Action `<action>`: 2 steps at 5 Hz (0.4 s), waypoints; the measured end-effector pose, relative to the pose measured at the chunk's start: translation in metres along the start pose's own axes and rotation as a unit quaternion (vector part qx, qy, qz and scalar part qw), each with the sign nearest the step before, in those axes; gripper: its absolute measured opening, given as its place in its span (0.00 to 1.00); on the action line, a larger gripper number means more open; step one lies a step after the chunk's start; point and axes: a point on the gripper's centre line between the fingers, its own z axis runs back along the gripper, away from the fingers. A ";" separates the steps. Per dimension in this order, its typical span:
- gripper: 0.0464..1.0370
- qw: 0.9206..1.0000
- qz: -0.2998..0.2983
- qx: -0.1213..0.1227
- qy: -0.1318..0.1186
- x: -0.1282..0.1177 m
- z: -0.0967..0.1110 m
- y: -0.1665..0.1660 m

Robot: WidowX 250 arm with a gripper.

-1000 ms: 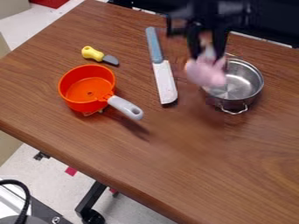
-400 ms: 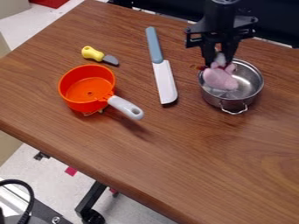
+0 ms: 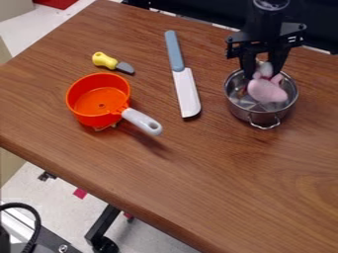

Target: The robot arm picks up the pink toy and puts it in the pot

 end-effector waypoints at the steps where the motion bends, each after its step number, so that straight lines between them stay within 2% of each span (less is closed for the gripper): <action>1: 0.92 1.000 0.000 0.003 -0.007 0.002 -0.004 0.000; 2: 0.96 1.000 -0.001 0.001 -0.004 0.003 -0.005 0.001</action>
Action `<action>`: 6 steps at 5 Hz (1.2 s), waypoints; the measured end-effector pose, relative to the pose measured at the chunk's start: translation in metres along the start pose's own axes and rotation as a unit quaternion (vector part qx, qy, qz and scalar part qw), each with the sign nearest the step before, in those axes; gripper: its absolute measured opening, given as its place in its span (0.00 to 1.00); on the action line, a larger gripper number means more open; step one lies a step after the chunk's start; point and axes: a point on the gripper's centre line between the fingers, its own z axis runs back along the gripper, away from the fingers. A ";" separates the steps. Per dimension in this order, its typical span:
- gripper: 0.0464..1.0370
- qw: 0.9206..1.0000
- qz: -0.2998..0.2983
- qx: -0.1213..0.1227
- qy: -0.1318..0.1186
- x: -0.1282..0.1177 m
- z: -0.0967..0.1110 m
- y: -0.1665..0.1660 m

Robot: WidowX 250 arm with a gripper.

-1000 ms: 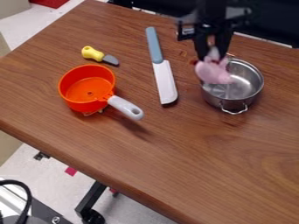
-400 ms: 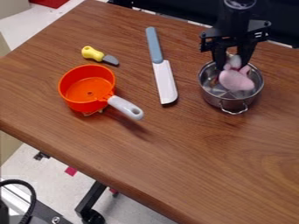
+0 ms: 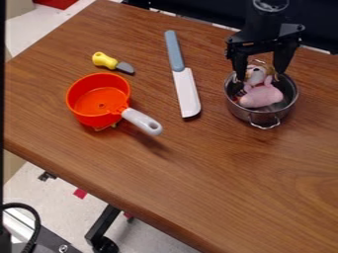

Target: The robot arm picks up the pink toy and puts it in the pot

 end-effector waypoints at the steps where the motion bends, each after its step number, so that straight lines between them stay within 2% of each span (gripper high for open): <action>1: 0.96 1.000 -0.001 0.010 0.012 0.001 0.003 0.011; 2: 0.96 1.000 0.006 0.025 0.005 0.014 0.030 0.024; 3: 0.96 0.997 0.034 0.063 -0.015 0.029 0.037 0.045; 4: 0.96 0.995 0.037 0.074 -0.048 0.041 0.045 0.064; 5: 0.96 0.993 0.049 0.081 -0.068 0.064 0.045 0.088; 6: 0.96 0.993 0.054 0.074 -0.077 0.091 0.060 0.106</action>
